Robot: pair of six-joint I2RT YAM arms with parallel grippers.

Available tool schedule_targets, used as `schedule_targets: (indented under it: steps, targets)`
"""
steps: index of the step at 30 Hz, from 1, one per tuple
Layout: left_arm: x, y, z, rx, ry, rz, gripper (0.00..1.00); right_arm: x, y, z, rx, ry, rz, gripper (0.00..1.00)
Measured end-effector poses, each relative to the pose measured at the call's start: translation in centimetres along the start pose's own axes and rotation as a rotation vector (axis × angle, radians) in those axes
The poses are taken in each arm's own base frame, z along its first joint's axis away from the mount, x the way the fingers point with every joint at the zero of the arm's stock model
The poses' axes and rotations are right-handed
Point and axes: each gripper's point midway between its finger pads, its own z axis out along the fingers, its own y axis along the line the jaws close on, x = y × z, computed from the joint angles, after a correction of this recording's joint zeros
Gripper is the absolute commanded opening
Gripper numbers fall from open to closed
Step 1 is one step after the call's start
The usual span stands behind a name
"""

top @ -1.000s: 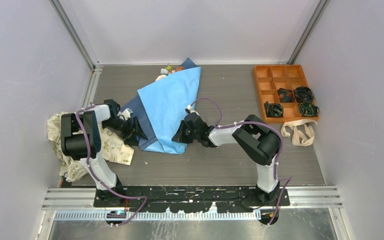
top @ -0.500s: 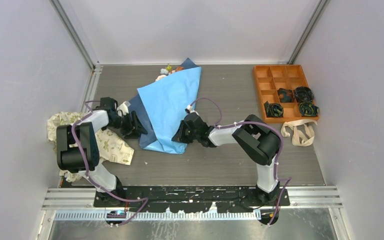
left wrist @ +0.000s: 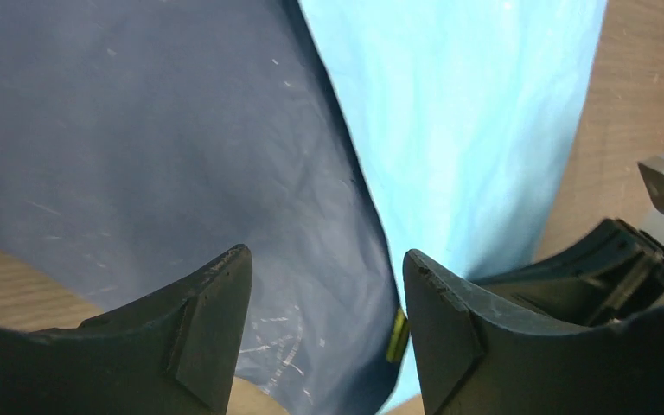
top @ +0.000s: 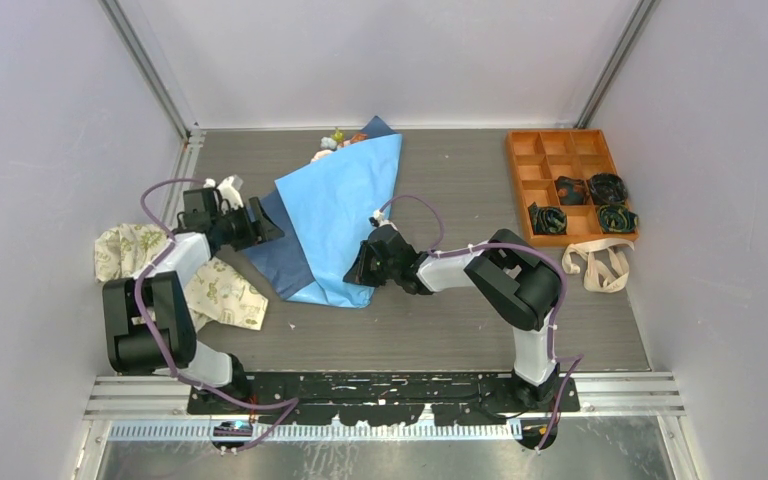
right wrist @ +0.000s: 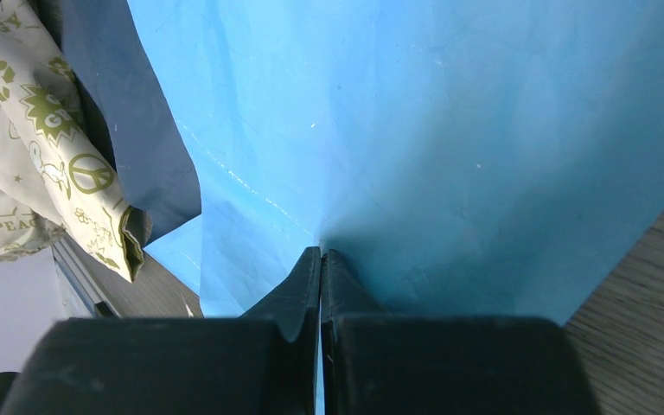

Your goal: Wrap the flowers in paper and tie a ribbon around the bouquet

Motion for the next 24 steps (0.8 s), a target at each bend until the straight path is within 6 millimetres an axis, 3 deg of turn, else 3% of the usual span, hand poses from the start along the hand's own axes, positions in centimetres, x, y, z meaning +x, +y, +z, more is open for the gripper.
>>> schedule_targets:
  steps: [4, 8, 11, 18, 24]
  targets:
    - [-0.7, 2.7, 0.5, -0.050, -0.007, -0.042, 0.64, 0.0, 0.0, 0.0, 0.000, 0.000, -0.002, 0.01]
    - [0.7, 4.9, 0.4, -0.098, 0.095, -0.171, 0.70, 0.0, 0.0, 0.0, 0.000, 0.001, -0.004, 0.01]
    - [2.7, 3.8, -0.5, -0.087, 0.174, -0.254, 0.77, 0.0, 0.0, 0.0, 0.003, 0.003, -0.008, 0.01]
    - [8.8, 1.2, -1.8, -0.081, 0.309, -0.316, 0.79, 0.0, 0.0, 0.0, 0.003, 0.004, -0.014, 0.01]
    - [11.2, 0.1, -2.1, -0.089, 0.341, -0.291, 0.83, 0.0, 0.0, 0.0, 0.005, 0.005, -0.014, 0.01]
